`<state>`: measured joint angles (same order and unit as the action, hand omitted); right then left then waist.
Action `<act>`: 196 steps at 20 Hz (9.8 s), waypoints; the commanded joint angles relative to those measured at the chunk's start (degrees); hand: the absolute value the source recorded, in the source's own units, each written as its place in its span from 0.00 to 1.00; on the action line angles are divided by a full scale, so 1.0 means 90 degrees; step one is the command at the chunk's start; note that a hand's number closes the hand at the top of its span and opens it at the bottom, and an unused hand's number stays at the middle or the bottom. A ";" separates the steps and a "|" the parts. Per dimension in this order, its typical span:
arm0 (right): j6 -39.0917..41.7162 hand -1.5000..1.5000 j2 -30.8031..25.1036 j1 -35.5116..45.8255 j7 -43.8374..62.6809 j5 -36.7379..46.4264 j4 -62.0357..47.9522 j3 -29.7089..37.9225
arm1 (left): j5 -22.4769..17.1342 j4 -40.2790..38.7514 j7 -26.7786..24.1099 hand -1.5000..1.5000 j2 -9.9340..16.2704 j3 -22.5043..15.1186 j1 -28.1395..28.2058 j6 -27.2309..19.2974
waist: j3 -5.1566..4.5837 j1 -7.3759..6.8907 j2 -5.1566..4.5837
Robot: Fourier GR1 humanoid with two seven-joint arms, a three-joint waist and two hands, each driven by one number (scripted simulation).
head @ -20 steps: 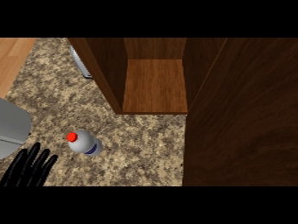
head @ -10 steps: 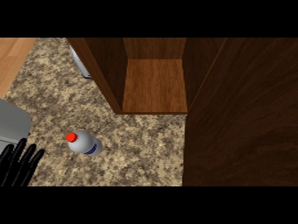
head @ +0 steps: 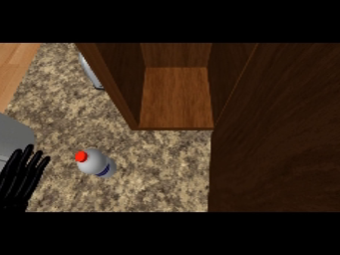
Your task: Pick up the bottled water, place it into the cabinet and close the cabinet
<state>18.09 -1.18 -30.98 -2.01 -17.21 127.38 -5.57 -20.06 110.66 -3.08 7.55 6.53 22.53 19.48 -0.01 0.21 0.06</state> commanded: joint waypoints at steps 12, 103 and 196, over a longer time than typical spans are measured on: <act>0.0430 0.00 -0.0015 -0.0695 -0.0717 0.0300 -0.0034 -0.0269 | 0.0604 -0.3100 -0.0670 0.00 0.0373 0.0614 -0.1838 0.0338 | -0.0001 0.0050 -0.0002; 0.0286 0.00 -0.0115 -0.0271 -0.0425 0.0123 -0.0264 -0.0286 | -0.0665 -0.5830 -0.1690 1.00 -0.0636 0.0636 -0.3107 0.0713 | 0.0009 -0.0069 0.0025; 0.0103 0.00 -0.0232 0.0141 -0.0844 0.0298 -0.0941 -0.0863 | 0.0022 -1.1051 -0.4111 0.00 -0.0337 -0.0874 -0.9296 -0.5185 | -0.0009 0.0218 -0.0100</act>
<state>19.96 -3.40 -29.81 -10.49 -15.56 117.86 -12.81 -18.59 9.49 -34.75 1.68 -3.21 -65.62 -31.58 0.16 3.84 -1.23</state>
